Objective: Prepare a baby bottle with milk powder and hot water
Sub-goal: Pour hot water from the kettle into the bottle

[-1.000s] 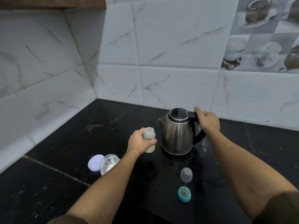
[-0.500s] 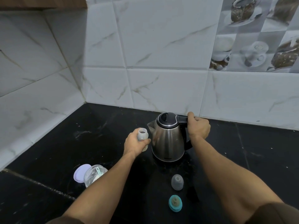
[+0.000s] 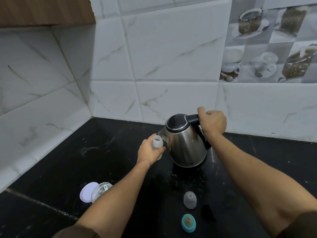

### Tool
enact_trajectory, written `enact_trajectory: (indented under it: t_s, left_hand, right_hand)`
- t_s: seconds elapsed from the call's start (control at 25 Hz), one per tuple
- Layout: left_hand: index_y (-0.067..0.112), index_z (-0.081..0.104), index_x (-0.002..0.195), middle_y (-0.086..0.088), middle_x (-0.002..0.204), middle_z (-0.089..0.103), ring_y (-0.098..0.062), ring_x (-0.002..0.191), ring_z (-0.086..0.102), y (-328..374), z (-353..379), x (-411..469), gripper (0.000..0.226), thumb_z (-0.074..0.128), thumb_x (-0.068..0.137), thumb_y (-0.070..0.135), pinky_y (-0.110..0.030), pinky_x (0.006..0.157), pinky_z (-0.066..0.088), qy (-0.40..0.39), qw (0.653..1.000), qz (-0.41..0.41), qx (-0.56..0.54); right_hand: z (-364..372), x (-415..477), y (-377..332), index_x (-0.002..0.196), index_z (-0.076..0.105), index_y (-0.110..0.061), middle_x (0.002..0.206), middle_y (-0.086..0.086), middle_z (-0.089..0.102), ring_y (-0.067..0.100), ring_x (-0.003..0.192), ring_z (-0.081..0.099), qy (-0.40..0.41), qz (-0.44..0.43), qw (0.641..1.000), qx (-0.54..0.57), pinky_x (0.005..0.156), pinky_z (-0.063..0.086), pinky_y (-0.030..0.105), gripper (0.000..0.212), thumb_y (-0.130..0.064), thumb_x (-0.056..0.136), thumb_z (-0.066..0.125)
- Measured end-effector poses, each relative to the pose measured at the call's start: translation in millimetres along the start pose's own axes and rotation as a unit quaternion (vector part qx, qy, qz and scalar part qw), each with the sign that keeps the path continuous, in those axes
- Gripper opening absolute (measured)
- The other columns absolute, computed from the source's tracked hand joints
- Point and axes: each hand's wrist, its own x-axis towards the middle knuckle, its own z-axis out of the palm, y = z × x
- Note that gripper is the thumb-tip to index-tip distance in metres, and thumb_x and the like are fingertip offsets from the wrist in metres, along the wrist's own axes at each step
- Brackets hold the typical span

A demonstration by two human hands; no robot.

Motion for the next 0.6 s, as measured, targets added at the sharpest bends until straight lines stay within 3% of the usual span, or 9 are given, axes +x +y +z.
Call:
enact_trajectory:
  t_s: [0.16, 0.24, 0.32, 0.44, 0.6]
  left_hand:
    - [0.035, 0.056, 0.14, 0.002, 0.123, 0.067, -0.024, 0.117, 0.065, 9.0, -1.9, 9.8, 0.081, 0.077, 0.065, 0.057, -0.047, 0.103, 0.052, 0.01, 1.0, 0.006, 0.007]
    - [0.031, 0.052, 0.148, 0.0, 0.131, 0.063, -0.024, 0.125, 0.061, 16.3, -6.1, 8.6, 0.084, 0.084, 0.073, 0.049, -0.045, 0.108, 0.049, 0.012, 1.0, 0.009, 0.005]
    - [0.031, 0.051, 0.151, -0.003, 0.134, 0.059, -0.024, 0.126, 0.058, 21.5, -9.5, 8.3, 0.078, 0.085, 0.081, 0.04, -0.043, 0.109, 0.047, 0.014, 1.0, 0.01, -0.002]
    - [0.035, 0.058, 0.138, -0.002, 0.124, 0.062, -0.023, 0.114, 0.062, 27.4, -11.4, 10.1, 0.062, 0.083, 0.082, 0.037, -0.041, 0.103, 0.049, 0.021, 0.999, 0.034, -0.004]
    - [0.033, 0.057, 0.139, -0.004, 0.121, 0.06, -0.025, 0.111, 0.062, 32.6, -11.4, 10.0, 0.061, 0.081, 0.084, 0.034, -0.041, 0.099, 0.051, 0.013, 0.998, 0.053, 0.022]
  right_hand:
    - [-11.3, 4.1, -16.3, 0.048, 0.03, -0.019, 0.049, -0.001, 0.024, 0.023, 0.048, 0.026, 0.014, -0.016, 1.0, -0.006, 0.05, 0.028, 0.031, 0.047, -0.049, 0.077, 0.053]
    - [-15.4, 4.9, -22.9, 0.047, 0.031, -0.018, 0.048, -0.001, 0.024, 0.024, 0.048, 0.027, 0.015, -0.027, 0.999, -0.018, 0.049, 0.029, 0.031, 0.049, -0.049, 0.077, 0.054]
    - [-20.7, 5.5, -28.3, 0.047, 0.032, -0.017, 0.047, -0.002, 0.024, 0.024, 0.047, 0.028, 0.02, -0.037, 0.999, -0.03, 0.049, 0.029, 0.031, 0.05, -0.048, 0.079, 0.055]
    - [-26.8, 7.7, -33.1, 0.048, 0.033, -0.017, 0.047, -0.003, 0.023, 0.024, 0.047, 0.027, 0.029, -0.052, 0.997, -0.044, 0.048, 0.028, 0.03, 0.049, -0.047, 0.08, 0.056]
    - [-30.0, 9.2, -39.6, 0.048, 0.035, -0.017, 0.045, -0.002, 0.024, 0.024, 0.046, 0.029, 0.038, -0.076, 0.994, -0.065, 0.049, 0.03, 0.031, 0.05, -0.048, 0.08, 0.056]
